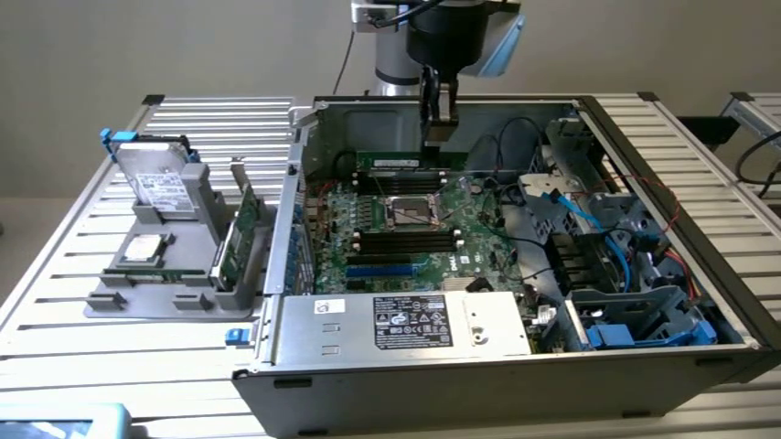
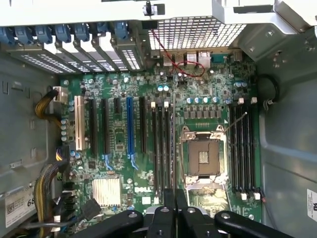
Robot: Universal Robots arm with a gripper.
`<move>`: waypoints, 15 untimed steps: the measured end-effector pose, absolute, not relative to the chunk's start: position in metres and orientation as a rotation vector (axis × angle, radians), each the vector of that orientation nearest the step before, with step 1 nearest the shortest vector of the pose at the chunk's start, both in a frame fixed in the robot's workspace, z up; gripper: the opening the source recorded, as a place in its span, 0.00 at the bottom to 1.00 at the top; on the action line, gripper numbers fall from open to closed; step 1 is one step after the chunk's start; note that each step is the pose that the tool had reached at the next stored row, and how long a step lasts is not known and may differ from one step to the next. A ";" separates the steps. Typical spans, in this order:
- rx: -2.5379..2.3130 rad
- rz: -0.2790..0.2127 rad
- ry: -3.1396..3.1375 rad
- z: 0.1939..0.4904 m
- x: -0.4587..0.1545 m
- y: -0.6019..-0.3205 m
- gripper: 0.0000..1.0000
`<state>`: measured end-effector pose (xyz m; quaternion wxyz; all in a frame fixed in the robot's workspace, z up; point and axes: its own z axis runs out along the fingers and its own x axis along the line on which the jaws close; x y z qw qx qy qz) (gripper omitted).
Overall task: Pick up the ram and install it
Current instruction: 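Insert the ram into the slot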
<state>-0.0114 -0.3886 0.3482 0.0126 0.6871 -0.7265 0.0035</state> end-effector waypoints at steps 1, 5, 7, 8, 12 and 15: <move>2.140 0.013 -2.263 0.346 -0.011 -0.388 0.12; 2.137 0.021 -2.259 0.340 -0.011 -0.388 0.12; 2.135 0.027 -2.257 0.337 -0.011 -0.387 0.12; 2.133 0.030 -2.256 0.336 -0.011 -0.387 0.12; 2.132 0.032 -2.254 0.333 -0.011 -0.387 0.12; 2.132 0.032 -2.255 0.333 -0.011 -0.387 0.12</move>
